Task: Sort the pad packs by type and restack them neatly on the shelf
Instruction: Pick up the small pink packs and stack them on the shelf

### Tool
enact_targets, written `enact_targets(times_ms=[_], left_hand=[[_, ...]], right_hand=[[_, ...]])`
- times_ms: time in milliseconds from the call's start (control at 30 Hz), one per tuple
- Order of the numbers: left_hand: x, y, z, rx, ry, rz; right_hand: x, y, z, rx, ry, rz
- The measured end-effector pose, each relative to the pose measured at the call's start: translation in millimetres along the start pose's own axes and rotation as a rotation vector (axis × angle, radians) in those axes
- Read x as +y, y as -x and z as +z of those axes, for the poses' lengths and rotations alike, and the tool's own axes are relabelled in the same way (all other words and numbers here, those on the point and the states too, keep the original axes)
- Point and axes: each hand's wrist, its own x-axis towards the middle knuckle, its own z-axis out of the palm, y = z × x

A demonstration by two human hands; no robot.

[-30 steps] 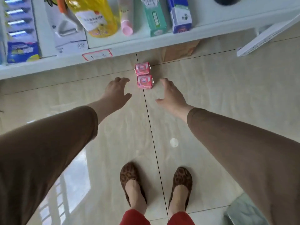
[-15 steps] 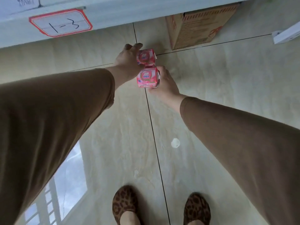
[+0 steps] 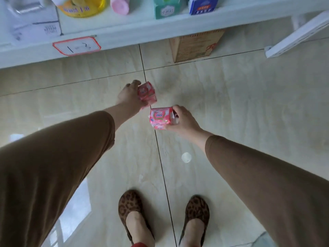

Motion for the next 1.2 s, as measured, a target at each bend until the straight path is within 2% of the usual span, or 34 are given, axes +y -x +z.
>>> enact_targets(times_ms=[133, 300, 467, 667, 867, 1067, 1200], left_hand=[[28.6, 86.5, -46.8, 0.011, 0.084, -0.022], [100.2, 193.2, -148.4, 0.078, 0.264, 0.032], [186.4, 294.7, -282.7, 0.123, 0.331, 0.121], [276.3, 383.1, -429.5, 0.264, 0.361, 0.252], [319.6, 400.7, -533.2, 0.369, 0.335, 0.387], [344.8, 362.2, -607.8, 0.441, 0.165, 0.501], [364.7, 326.8, -642.0, 0.452, 0.058, 0.502]], right_hand=[[-46.9, 91.4, -60.3, -0.028, -0.228, 0.061], [-150.6, 195.1, -165.7, -0.013, -0.424, 0.047], [-266.3, 289.4, -283.3, 0.043, -0.476, -0.031], [-380.4, 359.7, -390.3, 0.072, -0.507, -0.175], [-465.7, 363.4, -452.2, 0.101, -0.517, -0.276], [-521.5, 336.6, -489.9, 0.178, -0.45, -0.342], [-547.0, 313.5, -507.1, 0.194, -0.451, -0.361]])
